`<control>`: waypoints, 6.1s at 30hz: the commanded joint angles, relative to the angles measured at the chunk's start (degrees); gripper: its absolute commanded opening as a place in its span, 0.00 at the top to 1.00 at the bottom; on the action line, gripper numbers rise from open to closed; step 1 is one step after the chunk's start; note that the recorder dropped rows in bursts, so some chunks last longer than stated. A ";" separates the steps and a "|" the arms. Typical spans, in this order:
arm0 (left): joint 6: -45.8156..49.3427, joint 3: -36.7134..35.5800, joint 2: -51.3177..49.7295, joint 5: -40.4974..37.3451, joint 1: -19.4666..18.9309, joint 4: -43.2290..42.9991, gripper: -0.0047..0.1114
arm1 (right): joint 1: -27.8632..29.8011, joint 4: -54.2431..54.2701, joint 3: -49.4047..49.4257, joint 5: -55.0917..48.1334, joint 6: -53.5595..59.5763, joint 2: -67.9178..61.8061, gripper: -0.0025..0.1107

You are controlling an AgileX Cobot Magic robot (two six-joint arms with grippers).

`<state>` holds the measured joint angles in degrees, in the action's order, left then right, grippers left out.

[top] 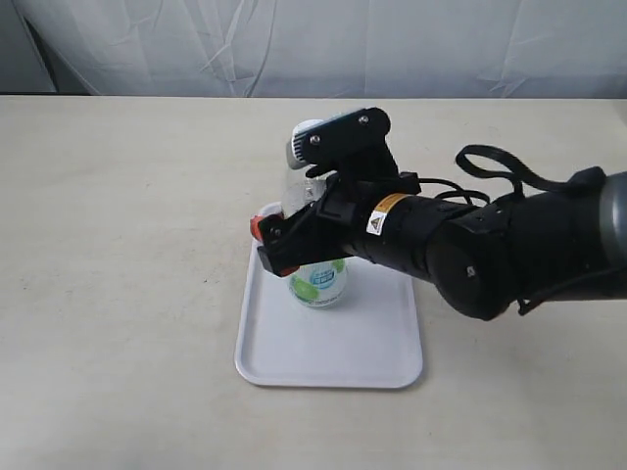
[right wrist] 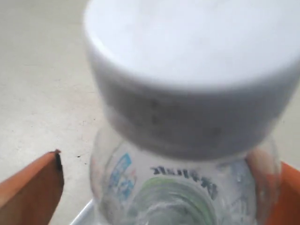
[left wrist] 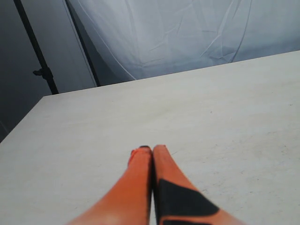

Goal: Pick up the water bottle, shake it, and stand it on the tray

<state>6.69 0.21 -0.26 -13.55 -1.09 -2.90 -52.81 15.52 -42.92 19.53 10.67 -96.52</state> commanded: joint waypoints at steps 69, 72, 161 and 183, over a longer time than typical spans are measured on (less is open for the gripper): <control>-0.15 -0.21 0.26 0.25 0.03 0.42 0.96 | 6.78 -2.82 -0.30 -36.83 5.26 48.90 0.99; -0.15 -0.21 0.26 0.25 0.03 0.42 0.96 | 6.78 -2.82 -0.30 -36.83 5.26 48.90 0.99; -0.23 -0.21 0.26 0.25 0.03 0.42 0.96 | 58.15 -16.34 42.92 -37.08 -9.36 96.52 0.99; -0.26 -0.21 0.26 0.25 0.03 0.42 0.96 | 58.15 -16.34 42.92 -37.08 -9.36 96.52 0.99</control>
<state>6.69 0.21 -0.26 -13.55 -1.09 -2.80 5.05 -0.75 -0.09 -17.85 1.34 -0.36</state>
